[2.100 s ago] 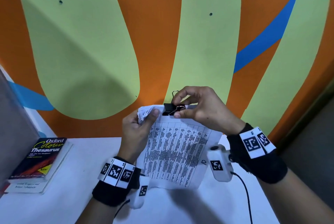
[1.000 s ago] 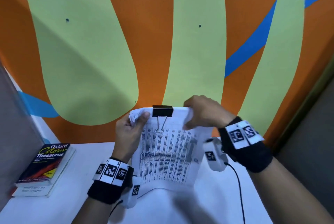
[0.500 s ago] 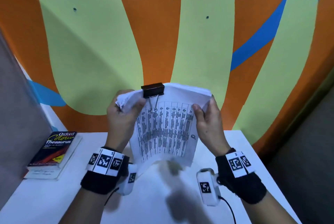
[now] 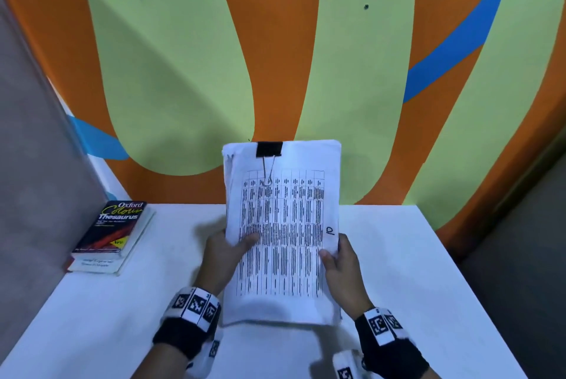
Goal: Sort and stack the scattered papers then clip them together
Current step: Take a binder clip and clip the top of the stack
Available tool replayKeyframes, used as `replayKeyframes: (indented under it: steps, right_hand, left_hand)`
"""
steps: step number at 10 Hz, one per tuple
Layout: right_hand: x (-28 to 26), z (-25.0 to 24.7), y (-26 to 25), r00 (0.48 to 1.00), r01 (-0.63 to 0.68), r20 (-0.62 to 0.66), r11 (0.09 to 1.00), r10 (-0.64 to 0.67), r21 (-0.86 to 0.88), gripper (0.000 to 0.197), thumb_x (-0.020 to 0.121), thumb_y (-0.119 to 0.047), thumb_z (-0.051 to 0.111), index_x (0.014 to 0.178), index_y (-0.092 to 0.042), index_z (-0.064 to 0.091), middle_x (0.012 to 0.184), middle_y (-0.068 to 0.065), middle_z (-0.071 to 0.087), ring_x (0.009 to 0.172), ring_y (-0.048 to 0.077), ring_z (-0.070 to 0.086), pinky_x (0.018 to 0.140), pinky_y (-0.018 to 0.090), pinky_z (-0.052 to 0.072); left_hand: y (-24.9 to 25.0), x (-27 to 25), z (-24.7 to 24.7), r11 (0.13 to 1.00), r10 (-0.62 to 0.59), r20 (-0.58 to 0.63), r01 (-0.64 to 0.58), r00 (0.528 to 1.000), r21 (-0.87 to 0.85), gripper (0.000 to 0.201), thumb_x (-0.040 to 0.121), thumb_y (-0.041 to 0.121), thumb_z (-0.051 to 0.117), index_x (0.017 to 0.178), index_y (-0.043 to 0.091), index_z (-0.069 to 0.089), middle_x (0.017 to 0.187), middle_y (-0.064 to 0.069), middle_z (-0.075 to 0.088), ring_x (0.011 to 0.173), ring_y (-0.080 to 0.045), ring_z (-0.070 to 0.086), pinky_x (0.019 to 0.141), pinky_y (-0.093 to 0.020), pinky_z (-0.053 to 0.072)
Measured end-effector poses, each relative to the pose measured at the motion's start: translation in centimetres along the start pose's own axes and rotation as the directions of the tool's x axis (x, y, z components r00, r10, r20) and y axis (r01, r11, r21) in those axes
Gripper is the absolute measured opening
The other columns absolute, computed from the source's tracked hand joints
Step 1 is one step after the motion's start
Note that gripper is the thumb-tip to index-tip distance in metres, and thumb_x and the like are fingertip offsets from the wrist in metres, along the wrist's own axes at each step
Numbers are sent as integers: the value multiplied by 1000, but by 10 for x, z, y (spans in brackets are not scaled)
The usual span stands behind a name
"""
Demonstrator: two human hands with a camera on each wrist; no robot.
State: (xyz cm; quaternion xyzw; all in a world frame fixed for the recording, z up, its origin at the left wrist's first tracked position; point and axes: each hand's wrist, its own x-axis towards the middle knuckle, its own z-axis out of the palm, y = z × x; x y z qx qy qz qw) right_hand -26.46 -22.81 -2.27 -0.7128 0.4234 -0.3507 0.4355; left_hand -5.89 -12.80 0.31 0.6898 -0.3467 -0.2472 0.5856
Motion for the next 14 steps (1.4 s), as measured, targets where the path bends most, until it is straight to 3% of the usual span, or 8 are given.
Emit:
replayKeyframes:
  steps: [1, 3, 5, 8, 11, 12, 13, 14]
  right_hand:
    - [-1, 4, 12, 983, -145, 104, 989, 148, -40, 17, 93, -3, 51, 110, -6, 52, 96, 14, 61, 85, 17, 56, 77, 24, 43]
    - [-6, 18, 41, 908, -351, 185, 923, 376, -157, 29, 83, -2, 50, 111, -10, 50, 95, 5, 55, 89, 23, 56, 78, 31, 46]
    - [-46, -6, 47, 910, -294, 169, 877, 378, -381, 26, 83, -14, 61, 108, -14, 51, 87, 4, 62, 78, 17, 58, 66, 23, 42]
    - [-44, 3, 51, 912, -303, 137, 862, 386, -407, 19, 79, -9, 65, 93, -11, 53, 90, 9, 62, 82, 22, 61, 62, 21, 44]
    - [-11, 31, 43, 924, -342, -57, 750, 378, -565, 4, 80, -16, 54, 80, -14, 58, 77, 4, 58, 73, 22, 63, 57, 25, 45]
    - [-8, 24, 47, 935, -212, 68, 704, 347, -678, 20, 73, -35, 56, 55, -27, 53, 49, -9, 15, 36, 12, 39, 42, 12, 6]
    - [-6, 20, 70, 975, 22, 147, 593, 164, -805, 70, 86, -52, -5, 45, -27, 46, 33, -5, 27, 25, 6, 41, 47, 14, -9]
    - [-16, 7, 14, 974, -67, 68, 565, 215, -823, 55, 91, -54, 3, 76, -26, 48, 69, -4, 56, 77, 18, 69, 50, 24, 30]
  left_hand:
    - [-14, -6, -2, 996, -17, 30, 15, 999, 87, 18, 78, 22, 76, 86, 15, 62, 56, 19, 65, 58, 7, 60, 59, -12, 50]
    - [-62, -19, -4, 948, -177, 120, 136, 977, 289, 40, 93, 18, 59, 131, 9, 49, 126, -9, 60, 113, -25, 57, 98, -37, 46]
    - [-97, -62, -37, 890, -285, 128, 213, 950, 403, 51, 87, 6, 62, 134, 17, 46, 82, -2, 61, 78, -20, 61, 76, -35, 52]
    - [-95, -41, -30, 883, -238, 64, 188, 969, 431, 49, 85, -11, 54, 128, 11, 57, 98, -6, 64, 84, -17, 59, 70, -15, 44]
    - [-86, -12, -15, 813, -268, 10, 220, 963, 539, 55, 84, -13, 46, 136, 4, 50, 139, -17, 52, 127, -30, 51, 106, -33, 41]
    - [-92, -16, -16, 796, -233, 20, 179, 972, 578, 60, 83, -10, 46, 139, 13, 48, 121, -15, 56, 107, -29, 58, 96, -35, 49]
    - [-94, -16, -13, 784, -198, 37, 136, 980, 606, 58, 87, -5, 47, 140, 19, 46, 110, -9, 47, 96, -23, 57, 87, -31, 50]
    - [-96, -20, -15, 760, -181, 23, 125, 983, 638, 56, 86, 5, 59, 138, 16, 44, 116, -11, 48, 105, -25, 56, 89, -31, 48]
